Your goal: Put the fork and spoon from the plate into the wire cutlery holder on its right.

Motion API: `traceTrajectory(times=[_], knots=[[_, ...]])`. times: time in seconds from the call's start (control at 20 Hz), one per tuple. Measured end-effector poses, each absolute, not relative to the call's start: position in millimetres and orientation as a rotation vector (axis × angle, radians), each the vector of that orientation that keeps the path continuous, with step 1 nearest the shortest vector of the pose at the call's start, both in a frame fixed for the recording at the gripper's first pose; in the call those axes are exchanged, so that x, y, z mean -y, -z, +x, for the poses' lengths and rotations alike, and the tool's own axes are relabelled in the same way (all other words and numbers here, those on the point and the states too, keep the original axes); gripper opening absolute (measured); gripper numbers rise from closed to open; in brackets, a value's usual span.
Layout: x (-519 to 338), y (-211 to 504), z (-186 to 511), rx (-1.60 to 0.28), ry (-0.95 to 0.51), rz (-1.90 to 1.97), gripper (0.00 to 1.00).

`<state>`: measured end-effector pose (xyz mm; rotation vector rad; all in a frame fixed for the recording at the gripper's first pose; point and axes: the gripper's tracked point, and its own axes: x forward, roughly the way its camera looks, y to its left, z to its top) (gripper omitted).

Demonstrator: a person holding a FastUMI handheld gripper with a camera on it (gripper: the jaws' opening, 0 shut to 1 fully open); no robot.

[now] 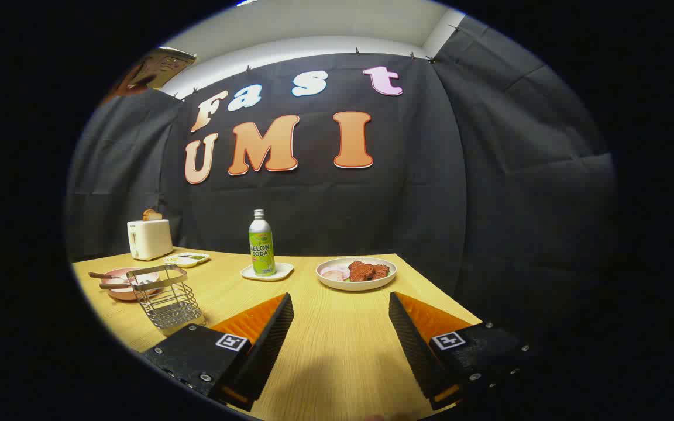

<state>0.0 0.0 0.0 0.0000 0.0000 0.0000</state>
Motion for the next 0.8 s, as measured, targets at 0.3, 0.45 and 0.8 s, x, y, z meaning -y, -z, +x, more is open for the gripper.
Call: traceTrajectory(times=[0.3, 0.45, 0.8], knots=[[1.3, -1.6, 15.0, 0.009, 0.013, 0.001, 0.98], [5.1, -30.4, 51.3, 0.086, 0.040, -0.013, 0.98], [-21.9, -175.6, 65.2, 0.198, 0.070, -0.114, 0.98]])
